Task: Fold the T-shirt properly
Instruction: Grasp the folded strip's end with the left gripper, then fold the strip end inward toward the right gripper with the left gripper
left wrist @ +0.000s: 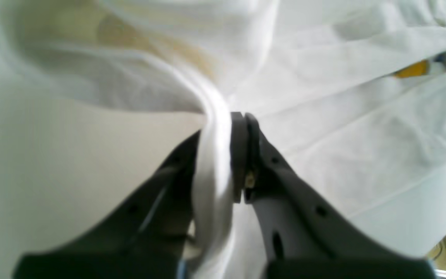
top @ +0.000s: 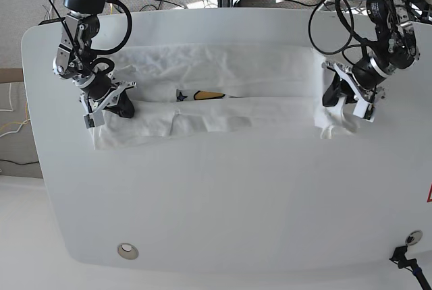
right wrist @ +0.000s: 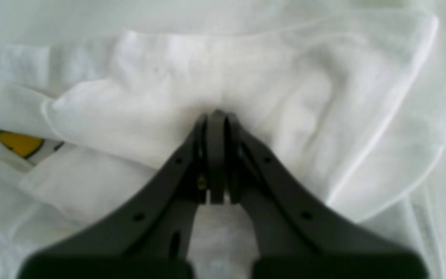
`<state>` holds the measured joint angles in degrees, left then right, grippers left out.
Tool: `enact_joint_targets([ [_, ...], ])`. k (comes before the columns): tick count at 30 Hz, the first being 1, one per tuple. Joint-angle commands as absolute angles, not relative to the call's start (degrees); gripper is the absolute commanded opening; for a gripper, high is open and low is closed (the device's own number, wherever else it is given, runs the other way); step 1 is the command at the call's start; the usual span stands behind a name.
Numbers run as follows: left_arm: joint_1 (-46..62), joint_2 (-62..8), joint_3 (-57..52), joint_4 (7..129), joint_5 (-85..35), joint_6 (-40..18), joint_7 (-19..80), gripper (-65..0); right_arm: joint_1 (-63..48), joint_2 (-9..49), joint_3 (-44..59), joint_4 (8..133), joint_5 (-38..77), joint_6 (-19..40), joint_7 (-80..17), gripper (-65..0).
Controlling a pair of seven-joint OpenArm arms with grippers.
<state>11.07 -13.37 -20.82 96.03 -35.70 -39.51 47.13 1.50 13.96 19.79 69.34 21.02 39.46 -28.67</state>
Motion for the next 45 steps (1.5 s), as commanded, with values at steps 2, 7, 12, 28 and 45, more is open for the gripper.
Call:
enact_joint_targets([
  [2, 10.42, -13.76, -15.16, 98.59, -40.13, -40.0, 46.2, -65.0, 1.36, 14.2, 19.65, 69.49, 18.86, 39.25, -31.6, -65.0],
  [7, 8.04, -9.71, -5.93, 98.24, -41.89, -40.0, 46.2, -65.0, 1.36, 14.2, 19.65, 69.49, 18.86, 39.25, -31.6, -65.0],
  [12, 7.16, -2.33, -2.51, 94.37, -37.41, -40.0, 45.93, -65.0, 1.36, 14.2, 19.65, 69.49, 18.86, 39.25, -31.6, -65.0],
  [28, 3.82, -0.66, 10.07, 95.52, -39.34, -40.0, 46.2, -14.3, 1.45, 13.05, 19.65, 69.49, 18.95, 39.25, -31.6, -65.0],
  [45, 1.1, -16.84, 6.37, 99.47, -35.91, -40.0, 45.58, -18.1, 1.71, 12.62, 19.65, 69.49, 18.95, 39.25, -31.6, -65.0],
])
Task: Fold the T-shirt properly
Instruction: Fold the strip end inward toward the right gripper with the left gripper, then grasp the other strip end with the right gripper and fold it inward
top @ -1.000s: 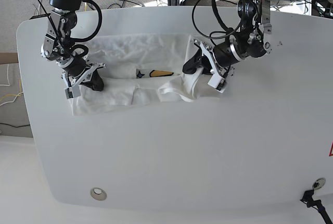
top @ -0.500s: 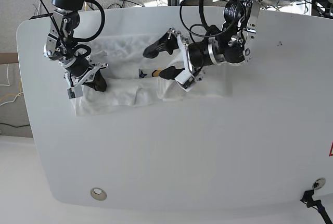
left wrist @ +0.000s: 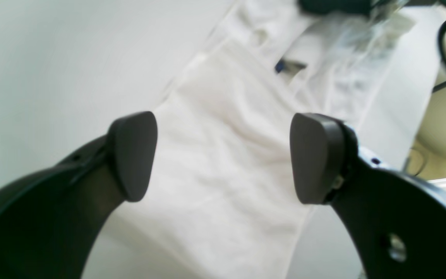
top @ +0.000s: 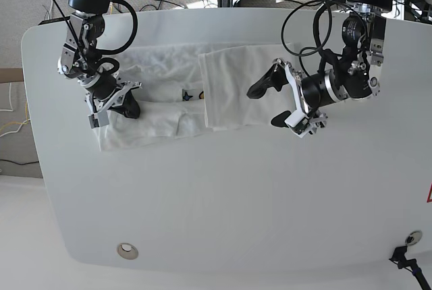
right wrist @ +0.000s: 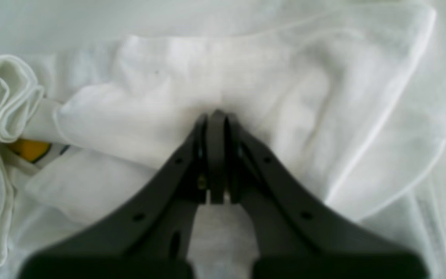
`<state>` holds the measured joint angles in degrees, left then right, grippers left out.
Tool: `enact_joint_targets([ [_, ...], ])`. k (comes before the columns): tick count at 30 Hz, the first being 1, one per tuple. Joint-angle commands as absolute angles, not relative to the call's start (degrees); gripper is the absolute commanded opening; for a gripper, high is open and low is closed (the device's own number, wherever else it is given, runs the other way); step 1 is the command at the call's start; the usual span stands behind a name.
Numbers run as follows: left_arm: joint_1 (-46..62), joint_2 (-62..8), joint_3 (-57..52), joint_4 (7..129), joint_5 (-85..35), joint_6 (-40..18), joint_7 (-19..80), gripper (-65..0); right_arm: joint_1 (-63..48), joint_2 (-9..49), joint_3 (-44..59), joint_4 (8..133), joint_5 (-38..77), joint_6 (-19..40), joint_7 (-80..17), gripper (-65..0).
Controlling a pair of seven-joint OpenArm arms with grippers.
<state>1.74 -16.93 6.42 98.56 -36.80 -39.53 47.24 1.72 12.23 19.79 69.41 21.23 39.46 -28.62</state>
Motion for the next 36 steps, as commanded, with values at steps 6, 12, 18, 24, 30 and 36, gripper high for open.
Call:
enact_joint_targets([
  [6, 3.38, -16.57, 8.48, 97.71, -23.96, -40.0, 38.29, -65.0, 1.8, 11.74, 19.56, 69.58, 18.95, 39.25, -31.6, -65.0],
  [12, 4.62, -14.99, 8.13, 93.41, -15.34, -40.0, 34.77, -65.0, 1.36, 11.56, 19.65, 75.65, 18.95, 39.25, -31.87, -65.0],
  [18, 6.11, -15.25, 8.04, 91.91, -13.32, -38.55, 32.31, -65.0, 1.54, 11.47, 19.74, 82.86, 18.95, 39.25, -32.13, -65.0],
  [24, 6.02, -15.34, 8.04, 86.64, -13.41, -36.0, 32.31, -65.0, 1.19, 11.3, 23.34, 93.05, 19.3, 37.76, -35.21, -50.7],
  [30, 6.11, -16.66, 8.04, 86.29, -13.41, -36.0, 32.31, -65.0, 0.22, 9.89, 35.74, 93.58, 19.38, 35.65, -38.99, -12.8],
  [36, 6.11, -17.45, 7.96, 86.29, -13.41, -36.0, 32.31, -65.0, -0.84, 10.68, 44.35, 85.05, 26.24, 35.91, -41.89, -12.1],
])
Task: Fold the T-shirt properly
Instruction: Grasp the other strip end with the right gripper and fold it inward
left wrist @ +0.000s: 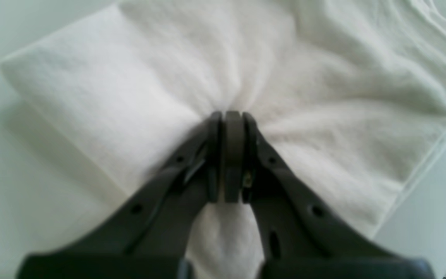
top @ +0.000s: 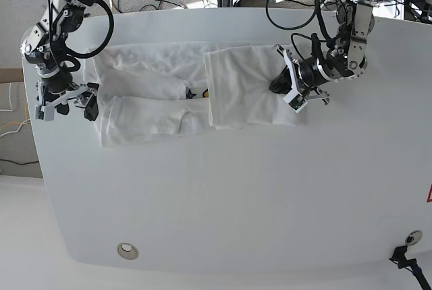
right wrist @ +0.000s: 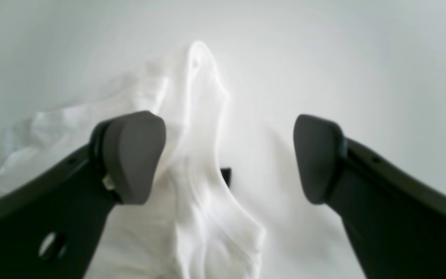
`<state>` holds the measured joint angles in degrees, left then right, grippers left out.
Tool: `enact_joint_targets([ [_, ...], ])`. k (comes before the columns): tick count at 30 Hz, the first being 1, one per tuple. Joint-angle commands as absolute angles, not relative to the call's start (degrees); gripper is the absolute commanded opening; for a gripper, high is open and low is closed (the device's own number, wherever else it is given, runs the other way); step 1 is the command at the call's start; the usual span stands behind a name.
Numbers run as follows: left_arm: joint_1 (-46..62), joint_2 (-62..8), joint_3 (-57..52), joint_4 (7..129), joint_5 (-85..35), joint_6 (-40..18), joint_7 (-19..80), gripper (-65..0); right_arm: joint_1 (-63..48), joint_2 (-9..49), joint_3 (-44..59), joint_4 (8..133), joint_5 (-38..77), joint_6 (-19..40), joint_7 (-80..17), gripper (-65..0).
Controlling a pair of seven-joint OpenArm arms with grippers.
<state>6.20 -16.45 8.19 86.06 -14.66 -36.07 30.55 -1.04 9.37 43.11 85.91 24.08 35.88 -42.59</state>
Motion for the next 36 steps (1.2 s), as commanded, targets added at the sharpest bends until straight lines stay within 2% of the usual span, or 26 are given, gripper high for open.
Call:
enact_joint_targets([
  [1, 6.11, -17.45, 7.96, 86.29, -13.41, -36.0, 32.31, -65.0, -1.63, 11.65, 44.62, 83.12, 27.74, 36.44, -42.07, -12.1],
  [7, 6.11, -17.45, 7.96, 86.29, -13.41, -36.0, 32.31, -65.0, -4.26, 11.56, 44.09, 77.67, 32.48, 39.69, -42.07, -12.2],
  [15, 6.81, -17.19, 8.13, 86.29, -13.41, -36.0, 32.31, -65.0, -2.77, 6.73, 37.23, 78.29, 32.22, 39.6, -42.07, -12.2],
  [20, 6.81, -17.19, 8.22, 86.29, -13.41, -36.0, 32.31, -65.0, -1.36, 6.55, 32.57, 78.37, 32.31, 39.43, -42.07, -13.1],
  [21, 6.81, -17.27, 8.13, 86.29, -13.41, -36.0, 32.31, -65.0, -1.27, 6.55, 31.69, 78.37, 32.22, 39.43, -42.07, -16.0],
  [23, 6.81, -17.27, 8.13, 86.29, -13.41, -36.0, 32.31, -65.0, -1.19, 6.55, 30.46, 78.37, 32.13, 39.43, -41.89, -29.8],
  [24, 6.81, -17.27, 8.13, 86.29, -13.41, -36.0, 32.31, -65.0, -1.1, 6.55, 30.02, 78.37, 32.13, 39.43, -41.89, -39.6],
  [26, 6.81, -17.27, 8.13, 86.29, -13.41, -36.0, 32.31, -65.0, -0.48, 6.55, 29.67, 78.46, 32.13, 39.34, -41.89, -63.5],
  [29, 6.81, -17.27, 8.13, 86.2, -13.41, -36.0, 32.31, -65.0, -0.57, 6.99, 27.82, 80.4, 32.04, 39.34, -41.98, -65.0],
  [32, 6.81, -17.27, 8.13, 86.2, -13.41, -36.0, 32.31, -65.0, -2.95, 6.64, 24.92, 89.1, 32.04, 38.81, -42.15, -65.0],
  [36, 6.81, -17.19, 8.22, 86.11, -13.41, -36.0, 32.31, -65.0, -6.46, 6.37, 18.86, 102.02, 32.57, 33.27, -44.53, -65.0],
])
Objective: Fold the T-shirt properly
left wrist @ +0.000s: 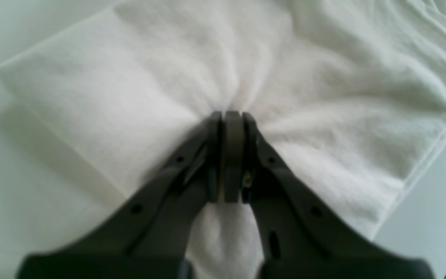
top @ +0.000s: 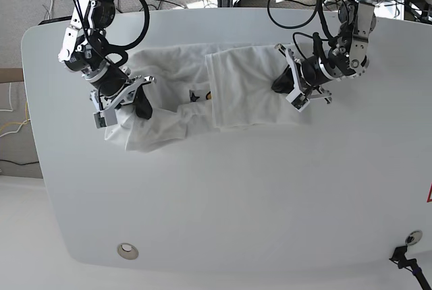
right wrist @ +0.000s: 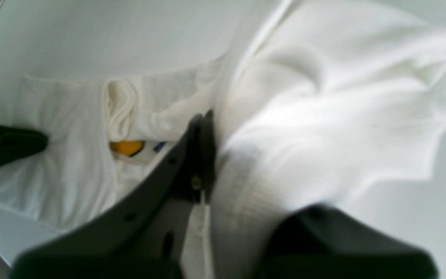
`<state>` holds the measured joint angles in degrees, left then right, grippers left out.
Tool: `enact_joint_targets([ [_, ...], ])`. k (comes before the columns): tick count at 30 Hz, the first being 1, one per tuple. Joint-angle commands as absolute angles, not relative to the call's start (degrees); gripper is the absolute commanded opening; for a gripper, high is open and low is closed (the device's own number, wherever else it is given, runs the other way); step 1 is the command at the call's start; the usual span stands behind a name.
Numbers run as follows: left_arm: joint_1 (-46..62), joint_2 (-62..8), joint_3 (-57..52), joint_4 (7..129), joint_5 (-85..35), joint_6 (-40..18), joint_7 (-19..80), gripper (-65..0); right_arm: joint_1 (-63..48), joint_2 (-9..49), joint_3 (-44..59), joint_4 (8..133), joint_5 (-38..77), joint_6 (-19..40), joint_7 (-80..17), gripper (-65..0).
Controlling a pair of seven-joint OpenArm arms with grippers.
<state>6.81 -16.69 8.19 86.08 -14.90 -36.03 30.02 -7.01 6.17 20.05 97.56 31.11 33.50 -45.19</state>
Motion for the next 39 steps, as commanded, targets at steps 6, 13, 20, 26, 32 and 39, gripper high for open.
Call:
enact_joint_targets([
  [6, 6.73, -17.19, 8.31, 83.65, -13.41, -36.0, 32.31, -65.0, -7.78, 1.98, 9.36, 111.16, 32.48, 30.29, -48.57, -65.0],
  [13, 6.73, -17.19, 8.22, 83.82, -13.41, -36.0, 32.31, -65.0, -6.46, -3.21, 0.31, 110.73, 31.96, 29.49, -48.66, -65.0],
  [20, 6.64, -17.1, 8.22, 83.91, -13.49, -36.0, 32.31, -65.0, -4.88, -5.32, -5.05, 106.33, 31.96, 27.12, -47.87, -65.0],
  [26, 6.46, -17.1, 8.13, 84.09, -13.67, -36.0, 32.31, -65.0, -4.44, -5.05, -7.87, 106.15, 32.04, 27.12, -46.2, -47.4],
  [32, 6.55, -17.45, 5.49, 90.77, -13.49, -36.0, 32.66, -65.0, -4.35, -5.32, -12.7, 106.15, 31.96, 26.95, -45.58, -24.5],
  [39, 6.81, -22.81, -10.95, 96.57, -13.41, -36.0, 32.66, -65.0, -2.77, -5.58, -14.11, 106.33, 31.87, 25.54, -45.32, -24.3],
])
